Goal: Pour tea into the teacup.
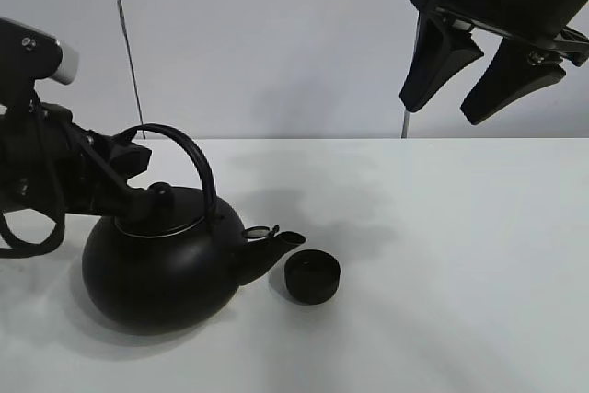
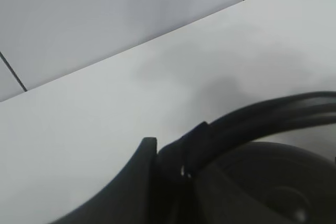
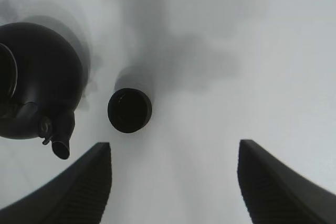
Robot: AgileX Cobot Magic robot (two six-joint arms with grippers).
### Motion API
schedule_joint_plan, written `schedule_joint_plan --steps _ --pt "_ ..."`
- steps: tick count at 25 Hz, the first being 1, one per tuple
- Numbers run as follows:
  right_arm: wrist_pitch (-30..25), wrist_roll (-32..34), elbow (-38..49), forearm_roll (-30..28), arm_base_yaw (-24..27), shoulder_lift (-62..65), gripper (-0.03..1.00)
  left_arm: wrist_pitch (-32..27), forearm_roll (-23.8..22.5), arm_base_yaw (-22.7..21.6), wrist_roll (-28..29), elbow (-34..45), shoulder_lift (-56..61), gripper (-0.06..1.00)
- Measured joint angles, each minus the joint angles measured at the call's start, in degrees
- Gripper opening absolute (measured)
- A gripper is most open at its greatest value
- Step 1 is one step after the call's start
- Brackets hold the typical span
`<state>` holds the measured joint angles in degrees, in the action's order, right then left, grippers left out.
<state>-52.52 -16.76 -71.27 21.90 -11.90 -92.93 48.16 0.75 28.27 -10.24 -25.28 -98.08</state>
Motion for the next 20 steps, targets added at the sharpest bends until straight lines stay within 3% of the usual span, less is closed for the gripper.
schedule_joint_plan --steps 20 --pt "0.0 0.0 0.0 0.0 0.0 0.0 0.47 -2.0 -0.1 0.0 -4.1 0.3 0.2 0.10"
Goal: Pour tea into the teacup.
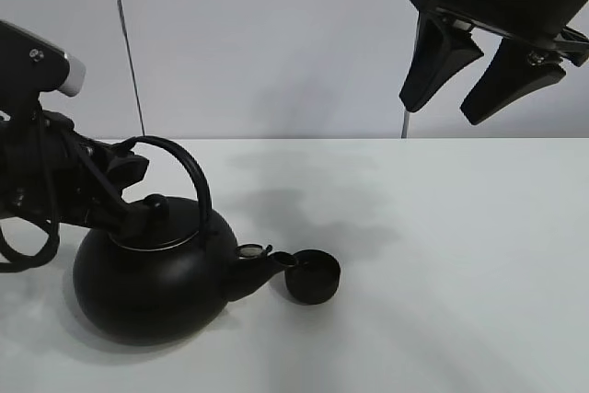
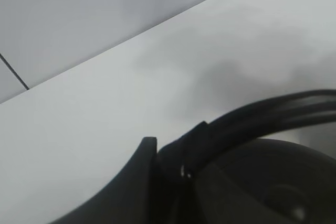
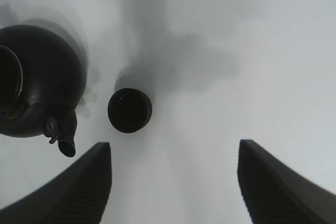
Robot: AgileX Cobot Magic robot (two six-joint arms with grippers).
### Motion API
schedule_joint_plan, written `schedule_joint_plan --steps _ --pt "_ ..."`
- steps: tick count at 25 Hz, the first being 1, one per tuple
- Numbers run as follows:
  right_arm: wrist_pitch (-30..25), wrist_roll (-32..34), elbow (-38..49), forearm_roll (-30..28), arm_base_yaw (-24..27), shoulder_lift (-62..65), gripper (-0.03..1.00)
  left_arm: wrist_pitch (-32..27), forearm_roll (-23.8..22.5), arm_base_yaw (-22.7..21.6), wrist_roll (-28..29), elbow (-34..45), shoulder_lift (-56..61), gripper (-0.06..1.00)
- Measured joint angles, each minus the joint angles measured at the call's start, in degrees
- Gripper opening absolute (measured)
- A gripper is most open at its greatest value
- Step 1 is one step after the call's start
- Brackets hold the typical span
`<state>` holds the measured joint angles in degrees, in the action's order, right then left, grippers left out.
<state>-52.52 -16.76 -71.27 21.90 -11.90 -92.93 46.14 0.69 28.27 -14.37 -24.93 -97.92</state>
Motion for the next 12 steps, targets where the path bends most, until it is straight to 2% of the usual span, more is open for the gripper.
schedule_joint_plan --steps 12 --pt "0.2 0.0 0.0 0.0 0.0 0.0 0.47 -0.4 -0.7 0.0 1.7 0.0 0.0 0.13"
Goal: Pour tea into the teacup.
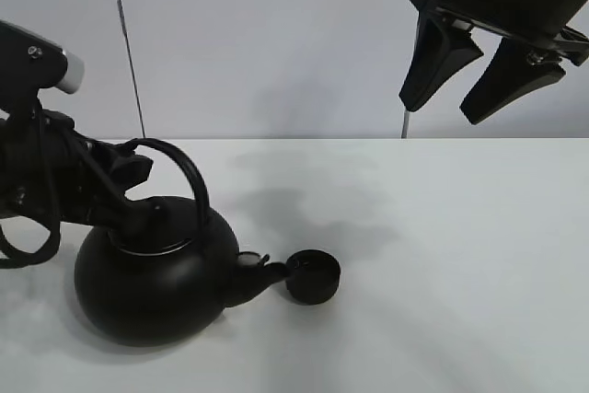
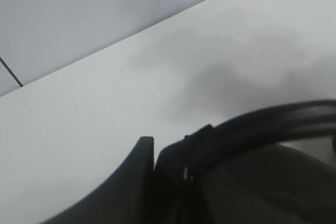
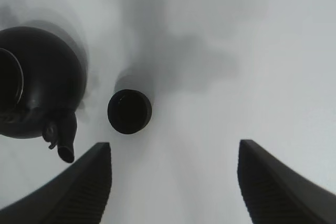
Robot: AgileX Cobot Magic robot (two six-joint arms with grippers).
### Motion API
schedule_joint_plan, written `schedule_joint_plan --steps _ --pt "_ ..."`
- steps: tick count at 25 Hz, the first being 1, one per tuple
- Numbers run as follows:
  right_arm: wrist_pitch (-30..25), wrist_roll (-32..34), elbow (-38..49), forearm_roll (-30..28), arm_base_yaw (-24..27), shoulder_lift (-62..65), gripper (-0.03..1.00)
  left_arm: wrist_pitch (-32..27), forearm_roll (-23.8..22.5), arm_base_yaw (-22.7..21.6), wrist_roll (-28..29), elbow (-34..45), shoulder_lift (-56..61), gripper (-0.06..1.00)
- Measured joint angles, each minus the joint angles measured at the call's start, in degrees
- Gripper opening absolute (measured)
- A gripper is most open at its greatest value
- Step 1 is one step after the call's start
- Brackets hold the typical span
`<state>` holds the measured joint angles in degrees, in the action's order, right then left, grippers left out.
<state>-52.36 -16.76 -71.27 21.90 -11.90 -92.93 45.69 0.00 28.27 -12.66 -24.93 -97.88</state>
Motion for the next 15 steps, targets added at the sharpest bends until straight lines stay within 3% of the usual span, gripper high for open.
schedule_joint_plan --steps 5,15 --pt "0.0 0.0 0.0 0.0 0.0 0.0 0.47 0.4 0.0 0.0 2.0 0.0 0.7 0.23" --pt "1.1 0.0 0.0 0.0 0.0 0.0 0.47 3.7 -0.6 0.0 4.1 4.2 1.0 0.25"
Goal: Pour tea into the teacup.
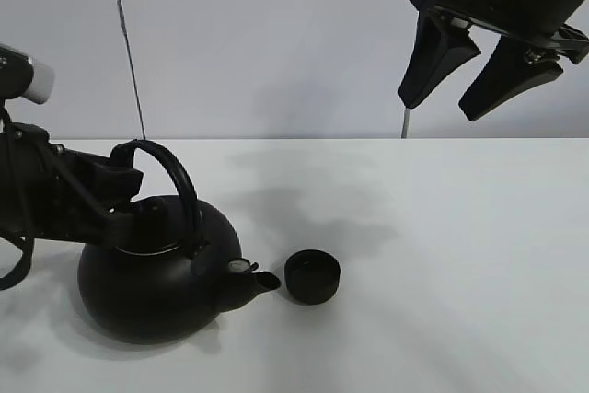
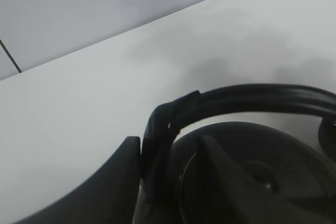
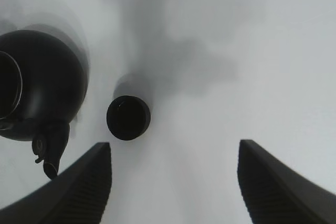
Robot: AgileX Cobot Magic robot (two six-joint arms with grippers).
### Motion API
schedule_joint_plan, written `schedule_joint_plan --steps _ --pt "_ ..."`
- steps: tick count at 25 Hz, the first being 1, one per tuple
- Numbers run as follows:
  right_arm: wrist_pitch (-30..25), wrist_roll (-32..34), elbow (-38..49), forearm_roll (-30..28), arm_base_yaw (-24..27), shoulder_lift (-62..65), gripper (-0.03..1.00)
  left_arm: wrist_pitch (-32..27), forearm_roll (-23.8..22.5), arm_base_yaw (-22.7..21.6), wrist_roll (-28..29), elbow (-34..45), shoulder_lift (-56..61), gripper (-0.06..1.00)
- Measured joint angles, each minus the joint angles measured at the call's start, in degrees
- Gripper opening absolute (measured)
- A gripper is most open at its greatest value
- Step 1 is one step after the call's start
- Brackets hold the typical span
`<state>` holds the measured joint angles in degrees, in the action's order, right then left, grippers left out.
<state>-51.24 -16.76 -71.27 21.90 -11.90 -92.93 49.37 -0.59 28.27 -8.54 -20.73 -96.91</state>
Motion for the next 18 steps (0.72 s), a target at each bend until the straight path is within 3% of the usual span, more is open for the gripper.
schedule_joint_plan --steps 9,14,18 --pt "0.0 0.0 0.0 0.0 0.0 0.0 0.47 1.6 -0.1 0.0 10.6 3.8 6.0 0.28" --pt "0.0 0.0 0.0 0.0 0.0 0.0 0.47 -3.3 -0.1 0.0 16.4 4.3 12.7 0.47" --pt "0.0 0.0 0.0 0.0 0.0 0.0 0.47 -8.1 -0.1 0.0 18.2 3.6 18.2 0.52"
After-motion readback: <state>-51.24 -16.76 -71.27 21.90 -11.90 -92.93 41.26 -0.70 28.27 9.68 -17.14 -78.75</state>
